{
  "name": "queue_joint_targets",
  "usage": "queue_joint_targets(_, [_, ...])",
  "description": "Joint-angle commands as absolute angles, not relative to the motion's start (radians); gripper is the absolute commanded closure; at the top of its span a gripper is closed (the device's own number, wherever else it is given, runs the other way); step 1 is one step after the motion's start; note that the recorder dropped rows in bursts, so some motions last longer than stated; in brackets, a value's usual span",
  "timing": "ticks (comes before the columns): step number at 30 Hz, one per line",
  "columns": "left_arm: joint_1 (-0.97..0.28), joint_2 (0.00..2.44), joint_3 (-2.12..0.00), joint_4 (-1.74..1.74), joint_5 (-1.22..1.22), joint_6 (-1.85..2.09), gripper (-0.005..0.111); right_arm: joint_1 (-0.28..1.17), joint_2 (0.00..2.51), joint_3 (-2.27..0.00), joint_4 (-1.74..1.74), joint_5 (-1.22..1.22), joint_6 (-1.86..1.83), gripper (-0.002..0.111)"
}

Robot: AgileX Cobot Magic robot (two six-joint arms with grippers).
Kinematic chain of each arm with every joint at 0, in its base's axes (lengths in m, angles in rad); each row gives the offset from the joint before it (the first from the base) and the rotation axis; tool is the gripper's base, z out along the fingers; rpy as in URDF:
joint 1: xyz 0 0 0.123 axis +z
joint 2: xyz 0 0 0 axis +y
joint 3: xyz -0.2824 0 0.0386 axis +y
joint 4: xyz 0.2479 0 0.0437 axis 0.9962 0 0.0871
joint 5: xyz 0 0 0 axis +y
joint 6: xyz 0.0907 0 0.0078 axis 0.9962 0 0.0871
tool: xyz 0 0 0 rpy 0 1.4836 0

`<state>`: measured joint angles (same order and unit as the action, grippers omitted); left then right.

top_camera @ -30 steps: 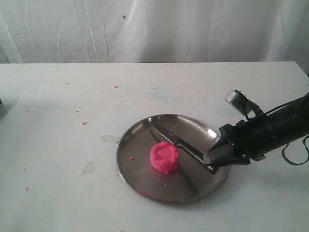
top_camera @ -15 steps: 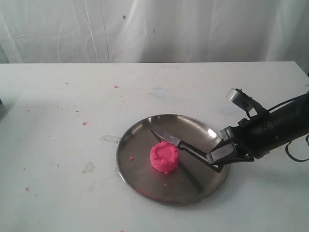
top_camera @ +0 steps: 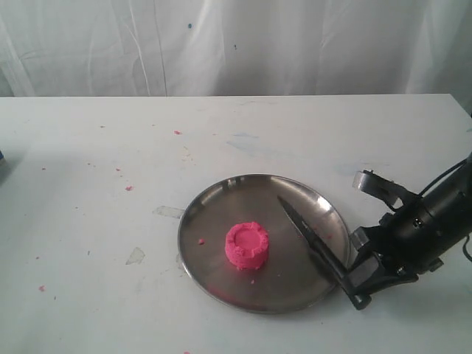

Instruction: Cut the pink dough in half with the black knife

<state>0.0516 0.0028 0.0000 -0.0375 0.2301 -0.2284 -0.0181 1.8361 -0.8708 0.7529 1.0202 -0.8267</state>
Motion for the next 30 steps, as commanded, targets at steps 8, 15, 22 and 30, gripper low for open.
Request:
queue_joint_targets(8, [0.047,0.0,0.0,-0.041,0.232,-0.229,0.107,-0.021,1.825,-0.857,0.76,1.04,-0.802,0.089])
queue_joint_targets(15, [0.047,0.0,0.0,-0.041,0.232,-0.229,0.107,-0.021,1.84,-0.851,0.791,1.029,-0.806,0.083])
queue_joint_targets(22, [0.047,0.0,0.0,-0.041,0.232,-0.229,0.107,-0.021,1.84,-0.851,0.791,1.028,-0.806,0.075])
queue_joint_targets(30, [0.047,0.0,0.0,-0.041,0.232,-0.229,0.107,-0.021,1.846,-0.849,0.797,1.013,-0.806,0.074])
